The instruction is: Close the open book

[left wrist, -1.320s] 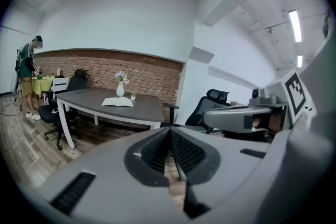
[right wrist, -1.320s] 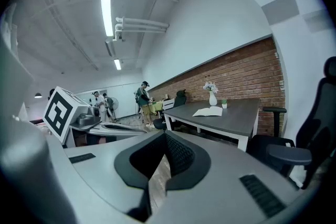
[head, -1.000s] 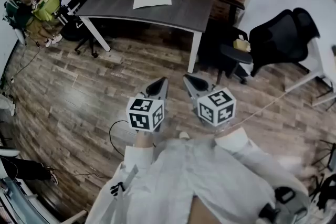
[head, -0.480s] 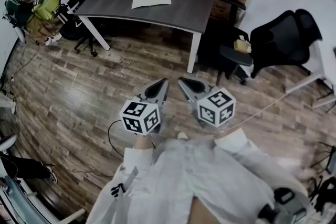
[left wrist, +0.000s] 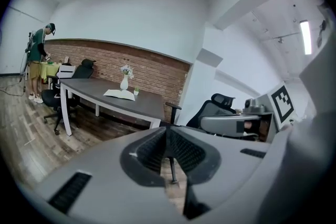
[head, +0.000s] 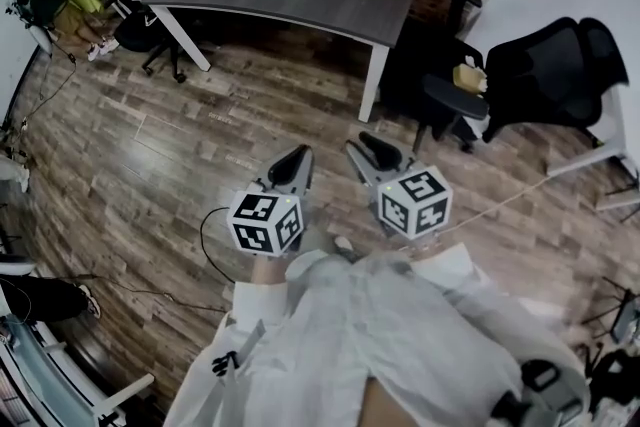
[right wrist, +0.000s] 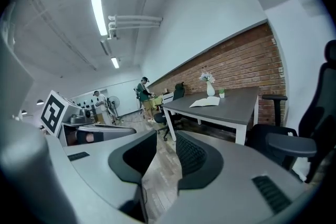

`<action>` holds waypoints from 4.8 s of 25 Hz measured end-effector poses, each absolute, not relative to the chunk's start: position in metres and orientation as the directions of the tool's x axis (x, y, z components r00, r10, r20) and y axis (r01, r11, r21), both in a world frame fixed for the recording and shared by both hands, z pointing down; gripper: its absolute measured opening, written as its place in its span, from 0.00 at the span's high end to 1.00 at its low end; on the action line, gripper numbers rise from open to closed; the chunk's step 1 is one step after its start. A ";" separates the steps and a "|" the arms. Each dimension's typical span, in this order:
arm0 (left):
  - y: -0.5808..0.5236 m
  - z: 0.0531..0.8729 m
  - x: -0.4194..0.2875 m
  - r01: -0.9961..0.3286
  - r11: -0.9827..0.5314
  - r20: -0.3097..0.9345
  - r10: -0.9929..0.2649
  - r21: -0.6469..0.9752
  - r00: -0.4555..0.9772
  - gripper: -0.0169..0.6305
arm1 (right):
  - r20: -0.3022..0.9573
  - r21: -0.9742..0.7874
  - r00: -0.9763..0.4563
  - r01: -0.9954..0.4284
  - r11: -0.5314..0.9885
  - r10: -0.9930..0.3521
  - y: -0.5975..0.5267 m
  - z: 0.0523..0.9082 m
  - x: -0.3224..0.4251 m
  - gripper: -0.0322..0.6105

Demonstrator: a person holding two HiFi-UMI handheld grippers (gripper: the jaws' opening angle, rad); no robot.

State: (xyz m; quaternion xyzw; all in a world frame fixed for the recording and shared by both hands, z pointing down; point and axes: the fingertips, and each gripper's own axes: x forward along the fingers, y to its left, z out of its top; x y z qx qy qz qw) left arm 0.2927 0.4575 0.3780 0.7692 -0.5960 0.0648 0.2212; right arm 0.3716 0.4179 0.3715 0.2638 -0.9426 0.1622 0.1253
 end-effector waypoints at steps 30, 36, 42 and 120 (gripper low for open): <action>0.294 0.364 0.087 -0.931 -0.298 0.347 -0.868 0.210 0.356 0.78 | 0.275 -0.231 -0.791 -0.606 0.761 -0.547 0.267 0.362 0.176 0.80; 0.272 0.366 0.051 -0.920 -0.328 0.341 -0.857 0.216 0.386 0.78 | 0.282 -0.235 -0.764 -0.642 0.730 -0.580 0.244 0.366 0.146 0.80; 0.258 0.381 0.042 -0.897 -0.348 0.346 -0.834 0.273 0.429 0.78 | 0.315 -0.228 -0.757 -0.646 0.729 -0.573 0.233 0.375 0.132 0.81; -0.175 0.422 -0.017 -0.752 -0.636 0.545 -0.574 0.173 0.611 0.75 | 0.393 -0.351 -0.539 -0.836 0.421 -0.745 -0.166 0.416 0.086 0.81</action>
